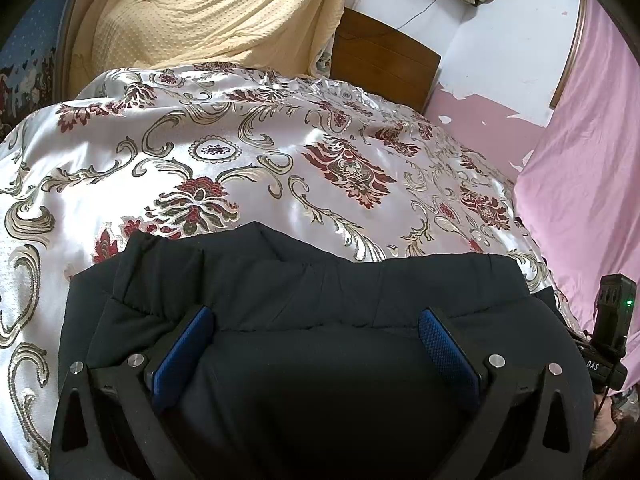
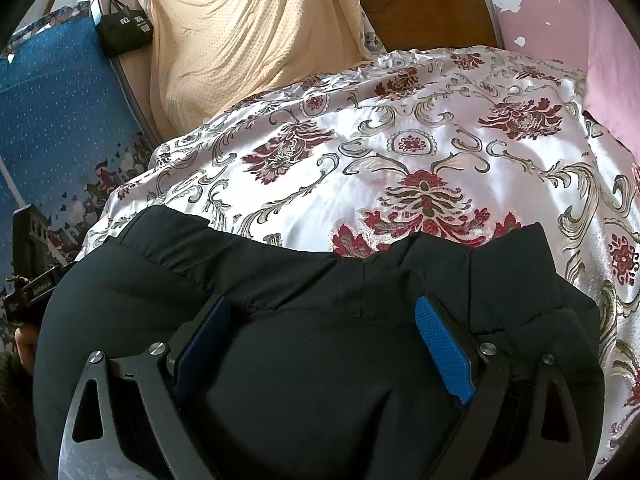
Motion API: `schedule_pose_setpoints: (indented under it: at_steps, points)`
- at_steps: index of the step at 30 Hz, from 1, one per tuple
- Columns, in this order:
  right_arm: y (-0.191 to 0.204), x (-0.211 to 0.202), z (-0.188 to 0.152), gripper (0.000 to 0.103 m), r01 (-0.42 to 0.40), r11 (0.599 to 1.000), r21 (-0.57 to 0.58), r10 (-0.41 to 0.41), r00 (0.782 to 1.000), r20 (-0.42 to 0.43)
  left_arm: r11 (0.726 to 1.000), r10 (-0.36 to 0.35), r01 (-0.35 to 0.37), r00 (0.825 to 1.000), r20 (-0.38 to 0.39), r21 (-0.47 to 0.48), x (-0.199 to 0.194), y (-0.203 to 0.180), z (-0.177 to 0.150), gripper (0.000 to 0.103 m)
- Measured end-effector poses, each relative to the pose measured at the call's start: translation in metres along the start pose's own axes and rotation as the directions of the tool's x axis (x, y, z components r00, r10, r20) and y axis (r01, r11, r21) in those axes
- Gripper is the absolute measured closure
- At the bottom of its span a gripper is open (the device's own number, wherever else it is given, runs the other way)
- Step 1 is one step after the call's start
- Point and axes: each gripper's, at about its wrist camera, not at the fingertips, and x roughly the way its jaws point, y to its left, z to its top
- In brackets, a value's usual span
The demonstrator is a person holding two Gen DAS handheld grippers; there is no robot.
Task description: Fold large clothes
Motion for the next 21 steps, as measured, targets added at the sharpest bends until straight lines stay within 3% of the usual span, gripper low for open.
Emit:
schedule_pose_setpoints:
  at_steps: [14, 21]
  points:
    - [-0.001, 0.0, -0.001, 0.013, -0.001, 1.0, -0.001, 0.001, 1.0, 0.006, 1.0, -0.006, 0.006, 1.0, 0.008, -0.001, -0.001, 0.001, -0.001, 0.0]
    - [0.003, -0.02, -0.005, 0.011, 0.015, 1.0, -0.002, -0.015, 0.999, 0.035, 0.999, -0.043, 0.043, 0.999, 0.014, -0.01, -0.016, 0.005, -0.004, 0.0]
